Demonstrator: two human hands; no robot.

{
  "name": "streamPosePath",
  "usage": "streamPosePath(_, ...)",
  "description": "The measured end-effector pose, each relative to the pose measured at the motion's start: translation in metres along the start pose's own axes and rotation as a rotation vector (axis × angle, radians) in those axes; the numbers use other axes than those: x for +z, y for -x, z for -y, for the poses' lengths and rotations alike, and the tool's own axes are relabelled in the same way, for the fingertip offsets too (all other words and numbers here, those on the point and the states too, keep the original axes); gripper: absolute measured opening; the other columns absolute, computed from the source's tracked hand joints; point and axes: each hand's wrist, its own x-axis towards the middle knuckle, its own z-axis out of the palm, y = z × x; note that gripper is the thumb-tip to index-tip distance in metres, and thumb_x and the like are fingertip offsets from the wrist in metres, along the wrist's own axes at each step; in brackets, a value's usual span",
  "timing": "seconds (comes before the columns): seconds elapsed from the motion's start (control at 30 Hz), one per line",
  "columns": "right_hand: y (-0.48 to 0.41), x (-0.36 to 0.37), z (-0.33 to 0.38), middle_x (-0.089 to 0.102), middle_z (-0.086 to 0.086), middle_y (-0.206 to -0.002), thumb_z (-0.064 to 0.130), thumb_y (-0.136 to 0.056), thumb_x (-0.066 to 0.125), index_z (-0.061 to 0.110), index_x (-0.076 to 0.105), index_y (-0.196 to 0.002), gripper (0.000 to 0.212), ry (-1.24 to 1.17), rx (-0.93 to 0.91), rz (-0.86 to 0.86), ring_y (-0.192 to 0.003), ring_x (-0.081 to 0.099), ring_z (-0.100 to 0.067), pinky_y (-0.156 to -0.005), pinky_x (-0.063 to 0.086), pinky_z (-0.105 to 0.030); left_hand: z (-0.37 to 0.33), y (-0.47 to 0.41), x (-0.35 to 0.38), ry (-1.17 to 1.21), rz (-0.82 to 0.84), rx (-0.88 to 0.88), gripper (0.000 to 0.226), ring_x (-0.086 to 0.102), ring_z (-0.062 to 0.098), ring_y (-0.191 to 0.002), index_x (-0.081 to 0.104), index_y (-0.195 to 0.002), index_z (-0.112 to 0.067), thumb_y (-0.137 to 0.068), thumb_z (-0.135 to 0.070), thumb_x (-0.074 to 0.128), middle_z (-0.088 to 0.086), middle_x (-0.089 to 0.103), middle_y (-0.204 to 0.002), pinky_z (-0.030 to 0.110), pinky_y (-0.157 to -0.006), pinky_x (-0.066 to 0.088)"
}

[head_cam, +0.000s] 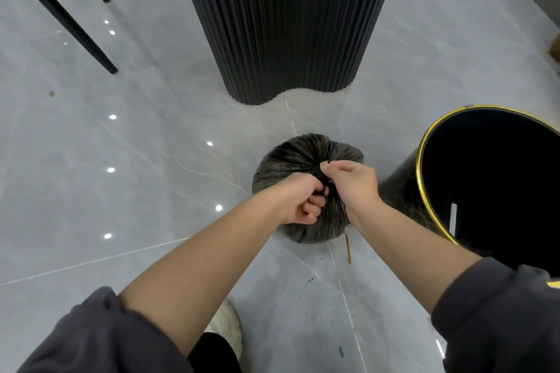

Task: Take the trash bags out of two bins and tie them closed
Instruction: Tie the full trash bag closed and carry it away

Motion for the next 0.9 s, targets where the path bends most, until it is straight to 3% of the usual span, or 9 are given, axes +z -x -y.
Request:
streamPosePath(0.07,-0.001,-0.002,0.001,0.073,-0.003,-0.079,0.018,-0.077,0.076,0.019,0.072,-0.07,0.009,-0.022,-0.009,0.038,-0.078,0.066,-0.016,-0.085,0.055,-0.037,-0.001,0.003,-0.005,0.038,-0.021,0.033,0.028,0.015,0.008,-0.035,0.036,-0.059,-0.021,-0.086,-0.02,0.031,-0.007,0.021,-0.044,0.016,-0.036,0.014)
streamPosePath(0.17,0.001,-0.004,0.001,0.072,-0.001,-0.084,0.017,-0.079,0.075,0.016,0.073,-0.079,0.003,-0.03,-0.024,0.087,-0.084,0.066,-0.012,-0.088,0.053,-0.032,0.001,0.003,-0.01,0.064,-0.049,0.069,0.041,0.018,0.008,-0.035,0.034,-0.058,-0.022,-0.094,-0.043,0.038,-0.007,0.023,-0.045,0.016,-0.035,0.018)
streamPosePath(0.23,0.0,-0.004,0.0,0.073,-0.001,-0.088,0.017,-0.079,0.074,0.014,0.075,-0.083,0.005,-0.024,-0.047,0.113,-0.09,0.067,-0.012,-0.09,0.052,-0.031,0.002,0.002,-0.01,-0.003,-0.093,0.141,0.044,0.023,0.007,-0.034,0.036,-0.061,-0.022,-0.097,-0.047,0.041,-0.007,0.028,-0.045,0.015,-0.034,0.024)
streamPosePath(0.33,-0.002,-0.005,-0.003,0.074,-0.003,-0.087,0.018,-0.08,0.075,0.011,0.076,-0.082,0.008,-0.013,-0.081,0.156,-0.091,0.069,-0.016,-0.091,0.053,-0.034,0.001,0.005,-0.012,-0.155,-0.204,0.285,0.034,0.036,0.006,-0.034,0.055,-0.072,-0.014,-0.099,-0.032,0.045,-0.002,0.047,-0.052,0.018,-0.036,0.04)
streamPosePath(0.43,-0.004,-0.006,-0.005,0.074,-0.003,-0.09,0.019,-0.08,0.074,0.009,0.076,-0.086,0.011,0.033,-0.13,0.196,-0.092,0.068,-0.015,-0.093,0.052,-0.034,-0.001,0.004,-0.017,-0.126,-0.318,0.38,0.018,0.053,0.008,-0.039,0.063,-0.083,-0.007,-0.095,-0.016,0.054,0.008,0.064,-0.065,0.023,-0.044,0.053)
streamPosePath(0.6,-0.006,-0.006,-0.006,0.074,-0.003,-0.094,0.017,-0.082,0.073,0.007,0.075,-0.093,0.015,0.065,-0.174,0.247,-0.095,0.067,-0.015,-0.092,0.052,-0.03,-0.003,-0.002,-0.026,-0.247,-0.45,0.628,0.013,0.07,0.016,-0.058,0.066,-0.078,-0.012,-0.088,-0.005,0.062,0.01,0.07,-0.072,0.031,-0.062,0.06)
streamPosePath(0.73,-0.009,-0.009,-0.007,0.072,-0.002,-0.096,0.009,-0.078,0.075,0.007,0.073,-0.092,0.014,0.136,-0.26,0.321,-0.089,0.065,-0.013,-0.084,0.05,-0.023,-0.008,0.002,-0.04,-0.416,-0.407,0.714,0.016,0.069,0.01,-0.058,0.065,-0.078,-0.015,-0.086,-0.001,0.064,0.004,0.067,-0.072,0.026,-0.065,0.06)
streamPosePath(0.83,-0.01,-0.01,-0.009,0.069,-0.001,-0.091,0.01,-0.076,0.077,0.008,0.073,-0.088,0.013,0.309,-0.427,0.342,-0.079,0.061,-0.011,-0.075,0.047,-0.018,-0.012,0.007,-0.052,-0.524,-0.341,0.713,0.014,0.067,0.005,-0.058,0.067,-0.083,-0.013,-0.086,0.0,0.063,0.004,0.066,-0.069,0.017,-0.063,0.056)
streamPosePath(0.9,-0.009,-0.01,-0.009,0.066,0.004,-0.087,0.011,-0.076,0.077,0.009,0.073,-0.084,0.009,0.403,-0.565,0.35,-0.077,0.06,-0.011,-0.074,0.047,-0.016,-0.013,0.009,-0.057,-0.552,-0.298,0.683,0.015,0.067,0.008,-0.061,0.068,-0.084,-0.015,-0.087,-0.001,0.062,0.007,0.066,-0.07,0.019,-0.066,0.057)
